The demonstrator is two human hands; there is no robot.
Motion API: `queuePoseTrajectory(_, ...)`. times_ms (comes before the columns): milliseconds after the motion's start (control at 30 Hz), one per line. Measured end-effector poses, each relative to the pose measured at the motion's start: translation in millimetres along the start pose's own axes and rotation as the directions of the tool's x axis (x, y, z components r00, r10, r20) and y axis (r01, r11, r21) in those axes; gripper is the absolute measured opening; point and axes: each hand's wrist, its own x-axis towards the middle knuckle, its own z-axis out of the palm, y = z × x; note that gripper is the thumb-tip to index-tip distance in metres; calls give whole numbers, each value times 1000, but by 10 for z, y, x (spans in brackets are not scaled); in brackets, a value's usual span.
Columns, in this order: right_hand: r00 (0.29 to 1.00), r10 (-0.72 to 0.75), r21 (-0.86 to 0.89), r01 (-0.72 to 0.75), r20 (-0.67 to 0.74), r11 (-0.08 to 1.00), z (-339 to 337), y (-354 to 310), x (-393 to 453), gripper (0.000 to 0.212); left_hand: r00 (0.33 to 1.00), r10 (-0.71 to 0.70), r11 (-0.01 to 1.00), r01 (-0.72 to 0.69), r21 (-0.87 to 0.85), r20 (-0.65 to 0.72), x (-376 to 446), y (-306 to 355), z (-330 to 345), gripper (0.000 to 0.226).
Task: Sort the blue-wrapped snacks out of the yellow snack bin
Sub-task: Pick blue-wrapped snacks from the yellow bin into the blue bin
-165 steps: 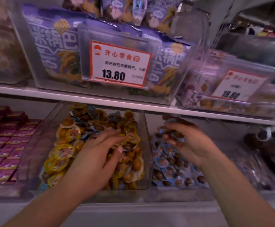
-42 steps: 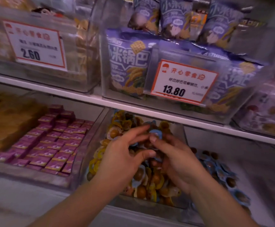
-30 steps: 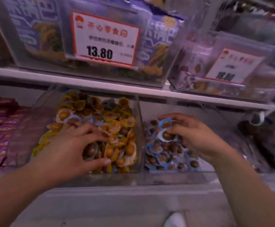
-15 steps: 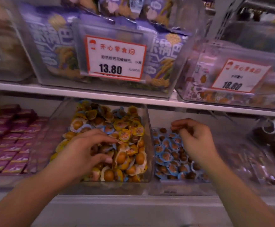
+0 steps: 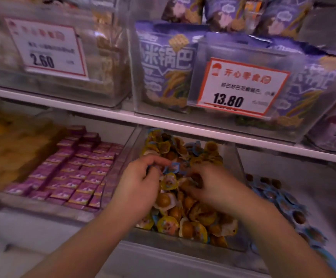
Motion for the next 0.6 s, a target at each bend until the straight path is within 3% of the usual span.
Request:
queuePoseTrajectory(133,996,80,137,-86,50,987,-61,104,25,22,999,21,999,-22,43,32,1,53,-35,22)
queuePoseTrajectory(200,996,84,147,-79,-26,986,-33,103,13,22,997,38,997,-43,63,71,-16,67,-13,13)
queuePoseTrajectory(267,981,117,271,-72,-153,960,-31,72,-20,23,991,43,996,-52,66,124,-40,68,12,17)
queuePoseTrajectory(333,962,150,537,-5,-227,844,-85,58,-47,24,981,66,995,-79,63,180,-71,70,32,30)
queuePoseTrajectory(400,969,115,765,97,-218,636,-150,20,-84,27,969,100,994,-106,15,224,-106,92,54,40)
queuePoseTrajectory(467,979,51,848,145,-198,510,-131,-49,-123,29,969,101,994,-90,-58,225,-101,93,73,34)
queuePoseTrajectory(567,972,121,826,102,-201,555,-31,-107,-102,7,988,80,997,-77,-27,135,-40,62,55,24)
queuePoseTrajectory(600,963,184,820,58,-195,569,-9,-88,-80,11,994,68,998,-68,0,91,-15,50,40,24)
